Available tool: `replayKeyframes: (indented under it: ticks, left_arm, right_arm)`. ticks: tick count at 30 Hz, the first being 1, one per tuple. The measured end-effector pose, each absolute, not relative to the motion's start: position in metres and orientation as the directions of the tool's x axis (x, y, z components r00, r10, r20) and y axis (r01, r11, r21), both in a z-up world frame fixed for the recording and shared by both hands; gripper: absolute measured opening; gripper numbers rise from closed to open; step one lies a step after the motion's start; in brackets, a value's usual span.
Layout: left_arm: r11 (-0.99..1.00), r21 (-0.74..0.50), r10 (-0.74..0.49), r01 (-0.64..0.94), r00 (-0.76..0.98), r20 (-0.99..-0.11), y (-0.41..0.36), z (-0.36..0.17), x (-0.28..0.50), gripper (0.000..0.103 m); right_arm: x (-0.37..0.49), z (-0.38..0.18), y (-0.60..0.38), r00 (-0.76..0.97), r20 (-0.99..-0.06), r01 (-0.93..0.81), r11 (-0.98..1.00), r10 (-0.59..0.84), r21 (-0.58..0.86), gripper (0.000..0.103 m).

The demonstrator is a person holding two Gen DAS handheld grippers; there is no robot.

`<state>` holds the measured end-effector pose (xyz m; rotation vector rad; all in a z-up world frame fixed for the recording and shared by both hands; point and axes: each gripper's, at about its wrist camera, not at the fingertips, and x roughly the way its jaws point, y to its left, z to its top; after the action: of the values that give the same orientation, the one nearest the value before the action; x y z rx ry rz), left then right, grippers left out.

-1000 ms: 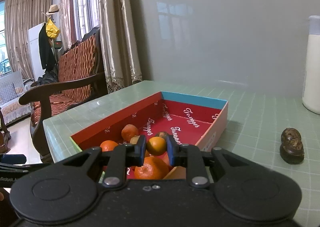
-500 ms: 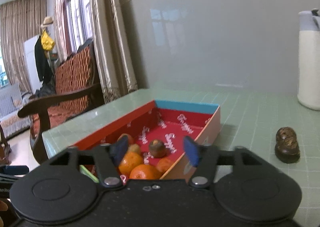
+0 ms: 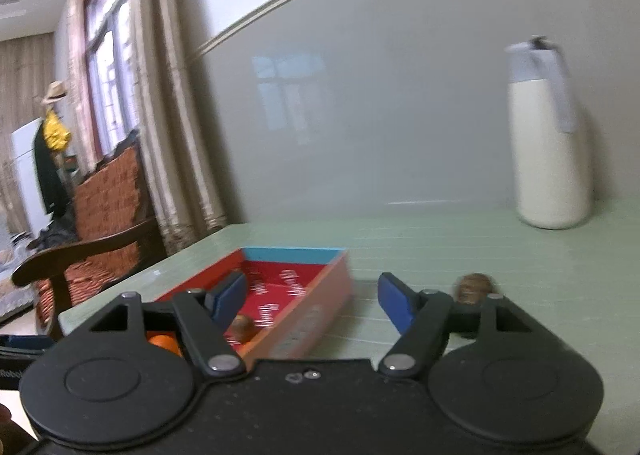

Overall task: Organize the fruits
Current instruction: 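Reach the left gripper to the dark brown fruit and close on it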

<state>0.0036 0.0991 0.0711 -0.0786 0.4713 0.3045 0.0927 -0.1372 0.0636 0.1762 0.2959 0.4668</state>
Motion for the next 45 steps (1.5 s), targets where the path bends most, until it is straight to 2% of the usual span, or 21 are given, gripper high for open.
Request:
replayKeyframes:
  ticks: [12, 17, 24, 32, 41, 43, 44, 45]
  left_arm:
    - [0.998, 0.011, 0.06, -0.062, 0.882, -0.468, -0.003, 0.072, 0.07, 0.093]
    - [0.999, 0.049, 0.033, -0.011, 0.874, -0.484, -0.042, 0.062, 0.107, 0.093]
    - [0.994, 0.106, 0.03, 0.028, 0.863, -0.505, -0.081, 0.047, 0.152, 0.093]
    - [0.991, 0.126, 0.033, 0.041, 0.842, -0.538, -0.105, 0.03, 0.188, 0.093]
    - [0.996, 0.079, 0.01, 0.049, 0.792, -0.611, -0.115, 0.013, 0.222, 0.093]
    - [0.996, 0.06, -0.011, 0.062, 0.785, -0.62, -0.114, 0.012, 0.225, 0.078]
    - [0.997, 0.046, -0.024, 0.066, 0.784, -0.621, -0.114, 0.012, 0.225, 0.077]
    - [0.997, 0.037, -0.033, 0.071, 0.784, -0.62, -0.113, 0.012, 0.225, 0.069]
  right_arm:
    - [0.084, 0.05, -0.228, 0.942, -0.286, -0.112, 0.967, 0.177, 0.228, 0.075]
    - [0.079, 0.041, -0.263, 0.949, -0.315, 0.042, 0.975, 0.031, 0.22, 0.078]
    - [0.065, 0.032, -0.302, 0.942, -0.318, 0.174, 0.965, -0.106, 0.196, 0.08]
    - [0.06, 0.026, -0.325, 0.939, -0.319, 0.204, 0.952, -0.125, 0.228, 0.082]
    - [0.064, 0.028, -0.329, 0.94, -0.323, 0.2, 0.949, -0.115, 0.244, 0.083]
    - [0.063, 0.03, -0.33, 0.94, -0.323, 0.199, 0.949, -0.113, 0.247, 0.083]
    - [0.063, 0.03, -0.331, 0.94, -0.323, 0.198, 0.948, -0.111, 0.25, 0.083]
    - [0.061, 0.031, -0.33, 0.94, -0.324, 0.197, 0.948, -0.11, 0.251, 0.083]
